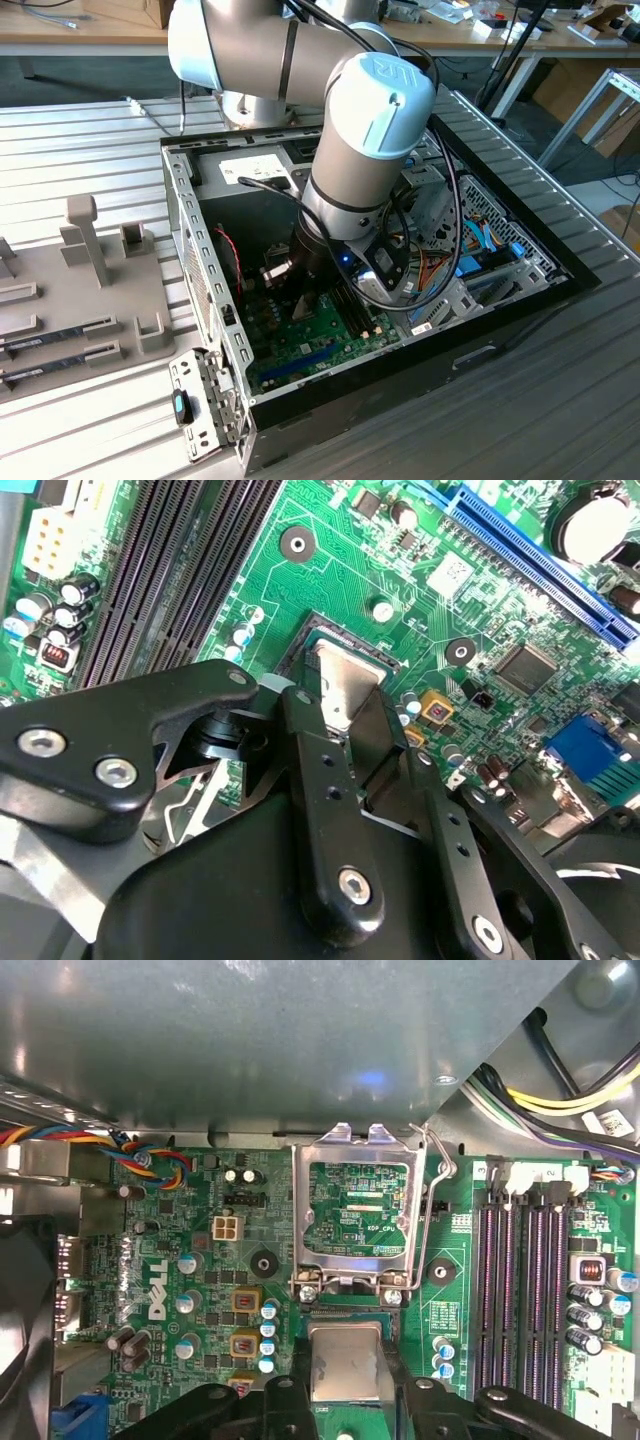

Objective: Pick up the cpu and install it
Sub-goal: 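Place the cpu into insertion slot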

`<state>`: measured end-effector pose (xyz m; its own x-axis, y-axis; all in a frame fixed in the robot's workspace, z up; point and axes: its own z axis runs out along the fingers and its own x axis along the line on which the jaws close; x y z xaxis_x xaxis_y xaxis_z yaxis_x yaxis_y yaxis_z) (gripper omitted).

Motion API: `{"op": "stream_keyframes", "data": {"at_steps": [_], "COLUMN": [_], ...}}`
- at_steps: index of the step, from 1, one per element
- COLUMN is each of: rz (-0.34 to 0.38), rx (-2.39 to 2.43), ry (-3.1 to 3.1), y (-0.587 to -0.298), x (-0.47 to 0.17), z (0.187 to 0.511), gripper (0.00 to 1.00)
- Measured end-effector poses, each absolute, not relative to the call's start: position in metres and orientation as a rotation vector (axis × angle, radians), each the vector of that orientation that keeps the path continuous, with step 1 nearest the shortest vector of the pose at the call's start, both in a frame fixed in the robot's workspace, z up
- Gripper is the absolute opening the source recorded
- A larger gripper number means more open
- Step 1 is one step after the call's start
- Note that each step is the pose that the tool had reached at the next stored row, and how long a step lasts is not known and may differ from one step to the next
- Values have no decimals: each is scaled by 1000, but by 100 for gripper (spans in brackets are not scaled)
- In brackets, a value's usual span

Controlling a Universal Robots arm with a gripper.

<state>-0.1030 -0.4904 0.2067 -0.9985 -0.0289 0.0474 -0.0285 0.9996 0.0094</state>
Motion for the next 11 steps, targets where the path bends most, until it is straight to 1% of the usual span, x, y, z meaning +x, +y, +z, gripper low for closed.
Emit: {"op": "stream_keyframes", "data": {"at_steps": [5,6,7,11], "rz": [-13,-14,-14,-13], "rx": [44,44,44,44], "ry": [-3094,-3094,-3094,-3094], "y": [-490,-490,-490,-490], "x": [-103,-103,-103,-103], "z": [207,207,207,204], "gripper": [39,40,46,46]}}
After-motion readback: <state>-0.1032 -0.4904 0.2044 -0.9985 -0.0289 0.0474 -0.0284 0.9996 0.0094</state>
